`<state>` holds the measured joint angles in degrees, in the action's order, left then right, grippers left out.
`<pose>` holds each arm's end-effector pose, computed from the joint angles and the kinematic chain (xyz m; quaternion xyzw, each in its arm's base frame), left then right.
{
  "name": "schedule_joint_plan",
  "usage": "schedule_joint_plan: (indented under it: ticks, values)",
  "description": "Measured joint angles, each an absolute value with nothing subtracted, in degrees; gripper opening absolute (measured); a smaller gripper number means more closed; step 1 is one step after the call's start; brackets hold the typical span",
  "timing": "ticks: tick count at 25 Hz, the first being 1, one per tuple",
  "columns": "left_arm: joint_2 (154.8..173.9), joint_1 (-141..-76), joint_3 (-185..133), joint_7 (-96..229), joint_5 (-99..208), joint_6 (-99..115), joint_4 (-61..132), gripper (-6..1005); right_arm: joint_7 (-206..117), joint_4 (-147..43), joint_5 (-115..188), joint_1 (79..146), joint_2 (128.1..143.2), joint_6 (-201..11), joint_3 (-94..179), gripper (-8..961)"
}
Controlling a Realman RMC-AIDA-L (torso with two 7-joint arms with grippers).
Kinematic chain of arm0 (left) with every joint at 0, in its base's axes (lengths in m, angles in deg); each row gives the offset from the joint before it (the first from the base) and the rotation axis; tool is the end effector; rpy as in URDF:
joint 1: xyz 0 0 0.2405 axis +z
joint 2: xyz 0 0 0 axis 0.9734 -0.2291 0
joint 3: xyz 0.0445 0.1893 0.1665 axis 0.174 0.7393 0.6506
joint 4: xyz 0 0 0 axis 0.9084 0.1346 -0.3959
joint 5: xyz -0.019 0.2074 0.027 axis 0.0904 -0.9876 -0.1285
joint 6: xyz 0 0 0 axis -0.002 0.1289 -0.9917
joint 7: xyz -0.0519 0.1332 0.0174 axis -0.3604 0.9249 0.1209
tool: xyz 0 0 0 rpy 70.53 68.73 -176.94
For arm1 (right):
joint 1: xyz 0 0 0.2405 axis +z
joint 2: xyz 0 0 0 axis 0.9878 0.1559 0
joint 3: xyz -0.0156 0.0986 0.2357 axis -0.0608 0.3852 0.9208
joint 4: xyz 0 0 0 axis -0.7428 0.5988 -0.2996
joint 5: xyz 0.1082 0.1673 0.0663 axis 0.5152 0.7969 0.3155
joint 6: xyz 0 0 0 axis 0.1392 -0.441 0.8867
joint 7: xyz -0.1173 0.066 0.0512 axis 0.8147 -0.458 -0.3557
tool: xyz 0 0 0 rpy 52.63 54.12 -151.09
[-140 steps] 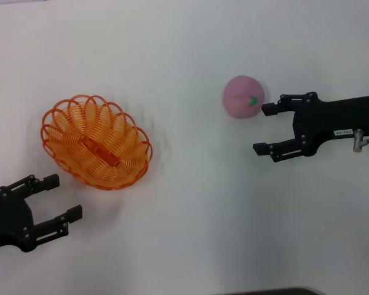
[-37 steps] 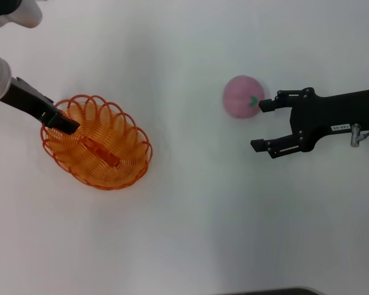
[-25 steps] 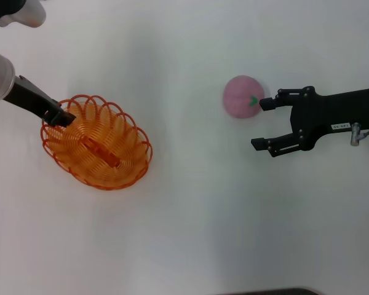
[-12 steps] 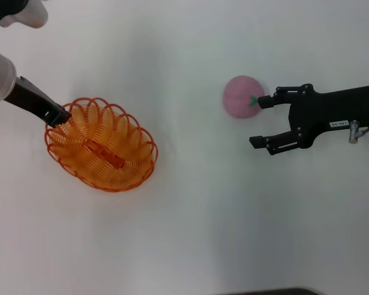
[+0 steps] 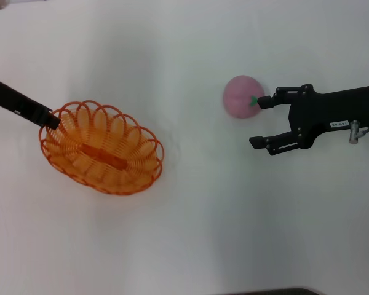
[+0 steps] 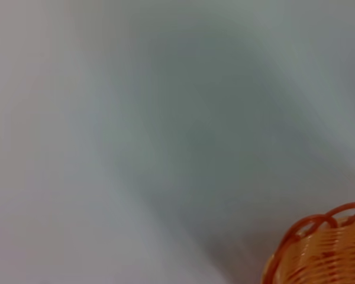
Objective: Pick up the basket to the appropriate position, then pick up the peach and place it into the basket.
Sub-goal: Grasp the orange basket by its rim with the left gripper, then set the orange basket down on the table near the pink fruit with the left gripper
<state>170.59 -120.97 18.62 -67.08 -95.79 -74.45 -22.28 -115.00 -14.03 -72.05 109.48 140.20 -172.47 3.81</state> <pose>-0.2287 0.3809 0.0228 -0.8811 -0.4144 0.1573 0.1649 0.2887 0.3235 0.0002 -0.9767 0.1394 0.1064 0.1238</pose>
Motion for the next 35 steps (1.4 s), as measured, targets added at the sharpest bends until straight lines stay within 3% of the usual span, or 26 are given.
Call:
schedule_joint_plan:
  ticks: [7, 13, 16, 23, 31, 35]
  values:
    - [170.1, -122.49, 8.13, -67.64, -94.9, -81.63, -21.24, 59, -115.06, -14.03, -72.05, 109.64, 140.2, -172.51, 3.73, 931]
    - [168.05, -122.03, 4.73, -69.9, -89.17, -84.57, -16.57, 47, -115.07, -14.03, -71.96, 109.9, 140.2, -172.68, 3.72, 931]
    - [167.95, -121.23, 4.16, -71.68, -87.56, -84.67, -16.06, 45, -115.07, -14.03, -71.96, 110.03, 140.2, -172.37, 3.71, 931]
    - [169.58, -118.16, 3.31, -74.96, -84.12, -82.88, -16.55, 42, -115.06, -14.03, -71.96, 110.13, 140.2, -172.28, 3.75, 931]
    - [173.22, -113.5, 3.31, -77.18, -82.46, -79.76, -19.24, 44, -115.06, -14.04, -71.97, 110.13, 140.23, -172.17, 3.68, 931]
    - [173.67, -110.52, 3.64, -77.86, -78.56, -78.05, -19.44, 44, -115.07, -14.03, -71.97, 110.24, 140.28, -172.09, 3.69, 931]
